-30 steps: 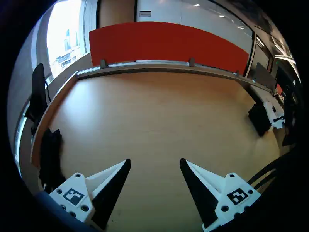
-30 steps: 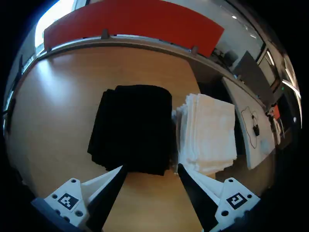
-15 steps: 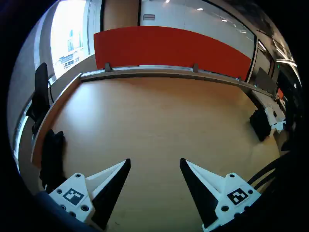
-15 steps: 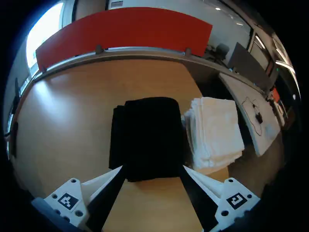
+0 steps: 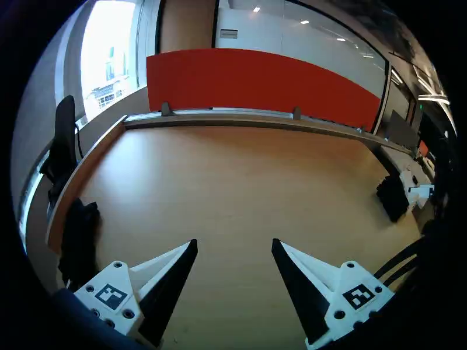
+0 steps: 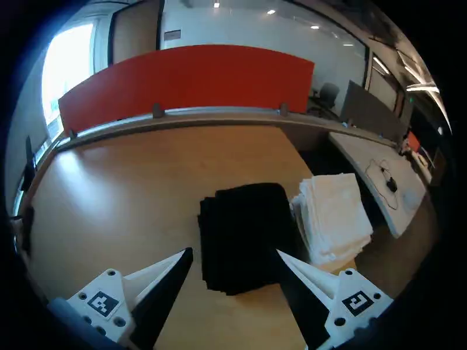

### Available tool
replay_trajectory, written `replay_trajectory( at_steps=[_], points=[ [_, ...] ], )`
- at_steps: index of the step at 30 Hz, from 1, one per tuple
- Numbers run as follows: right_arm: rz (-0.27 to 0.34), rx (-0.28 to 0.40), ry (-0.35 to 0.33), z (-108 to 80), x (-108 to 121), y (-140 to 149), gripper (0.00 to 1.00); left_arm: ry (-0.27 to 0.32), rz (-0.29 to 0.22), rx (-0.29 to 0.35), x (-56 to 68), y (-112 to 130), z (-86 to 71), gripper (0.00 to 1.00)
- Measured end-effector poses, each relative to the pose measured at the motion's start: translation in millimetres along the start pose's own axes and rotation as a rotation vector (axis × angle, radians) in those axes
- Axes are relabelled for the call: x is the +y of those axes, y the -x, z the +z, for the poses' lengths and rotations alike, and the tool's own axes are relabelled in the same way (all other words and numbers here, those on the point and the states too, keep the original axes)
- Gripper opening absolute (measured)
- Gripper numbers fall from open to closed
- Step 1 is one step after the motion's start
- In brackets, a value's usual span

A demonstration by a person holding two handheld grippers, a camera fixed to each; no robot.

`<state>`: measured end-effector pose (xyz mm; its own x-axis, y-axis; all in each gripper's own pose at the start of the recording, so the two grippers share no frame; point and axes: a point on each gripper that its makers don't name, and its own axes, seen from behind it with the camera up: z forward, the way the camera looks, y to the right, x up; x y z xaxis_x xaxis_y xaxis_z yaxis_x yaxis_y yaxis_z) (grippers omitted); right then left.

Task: Fold towel

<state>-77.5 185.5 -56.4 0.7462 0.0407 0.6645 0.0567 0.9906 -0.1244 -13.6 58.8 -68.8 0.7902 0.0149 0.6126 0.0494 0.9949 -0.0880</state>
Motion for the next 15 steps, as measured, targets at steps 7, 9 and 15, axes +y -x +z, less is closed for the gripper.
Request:
replay_trajectory(
  at_steps=[7, 9, 15],
  points=[
    [-0.039, 0.132, -0.037, -17.2, -32.2, -25.7, 1.0, -0.005, 0.002, 0.049, -2.0, -15.5, -1.8, 0.94],
    [-0.052, 0.162, -0.042, -21.8, -40.1, -31.2, 1.0, -0.007, -0.003, 0.061, -3.4, -19.2, -2.4, 0.94],
    [-0.077, 0.249, -0.055, -35.0, -61.2, -47.1, 1.0, -0.018, -0.016, 0.109, -8.1, -32.0, -5.2, 0.94]
  ],
)
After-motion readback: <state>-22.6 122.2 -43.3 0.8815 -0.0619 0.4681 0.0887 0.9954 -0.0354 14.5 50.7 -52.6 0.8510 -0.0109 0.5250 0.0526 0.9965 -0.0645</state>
